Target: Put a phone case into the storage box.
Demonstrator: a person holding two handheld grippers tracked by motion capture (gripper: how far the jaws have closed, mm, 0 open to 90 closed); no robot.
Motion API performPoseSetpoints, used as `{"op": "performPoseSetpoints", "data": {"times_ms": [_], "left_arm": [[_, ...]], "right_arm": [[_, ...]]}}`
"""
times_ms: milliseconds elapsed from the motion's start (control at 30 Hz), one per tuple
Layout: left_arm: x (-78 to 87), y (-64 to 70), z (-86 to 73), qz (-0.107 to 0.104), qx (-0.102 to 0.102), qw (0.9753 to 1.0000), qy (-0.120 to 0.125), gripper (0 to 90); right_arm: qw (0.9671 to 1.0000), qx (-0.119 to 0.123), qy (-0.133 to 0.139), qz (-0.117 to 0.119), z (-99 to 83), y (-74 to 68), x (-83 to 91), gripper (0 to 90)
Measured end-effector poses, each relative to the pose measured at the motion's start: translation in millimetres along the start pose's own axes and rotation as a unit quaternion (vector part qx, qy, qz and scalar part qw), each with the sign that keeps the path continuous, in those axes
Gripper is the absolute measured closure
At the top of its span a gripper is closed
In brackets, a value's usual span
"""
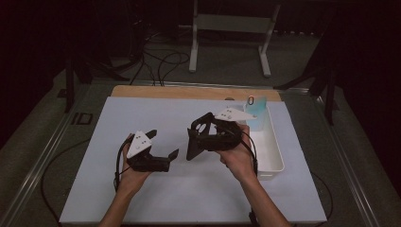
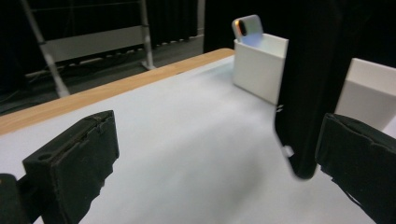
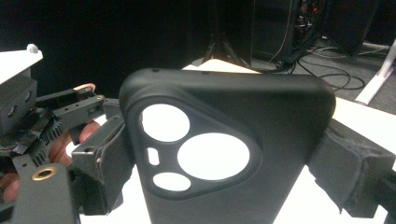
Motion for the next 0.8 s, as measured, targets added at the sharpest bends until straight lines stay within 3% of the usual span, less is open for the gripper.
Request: {"op": "performPoseSetpoints", "data": {"times_ms": [133, 233, 433, 600, 800], "left_arm": [[11.5, -9.0, -8.5, 0.023, -0.002, 0.9997, 0.011, 0.2], [19.9, -14.4, -18.2, 0.038, -0.014, 0.9992, 0.002, 0.2], [34.4, -25.0, -36.2, 0.055, -0.009, 0.9984, -0.007, 0.2], [43.9, -34.3, -50.1, 0.088, -0.020, 0.9958, -0.017, 0.2], [46.7, -40.1, -59.4, 0.100, -0.015, 0.9947, -0.022, 0.2]], "right_arm": [[1.0000, 0.003, 0.000, -0.003, 0.8, 1.3, 1.6, 14.2], [1.0000, 0.005, 0.000, -0.003, 0.9, 2.4, 1.9, 14.1], [1.0000, 0.001, 0.002, -0.002, 1.0, 5.3, 2.0, 14.0], [1.0000, 0.006, 0.000, -0.006, 2.3, 8.2, 3.0, 14.0], [0.9999, 0.003, 0.003, -0.016, 5.0, 13.3, 5.1, 13.8]]}}
Point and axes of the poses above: each handheld gripper's, and its own axes: x roughly backward along the jaws, z roughly out of its top, y roughly to its right, the point moved 5 cm from there along -x, roughly forward along the jaws, and after that the axes turned 8 degrees about y, right-handed, at the moved point
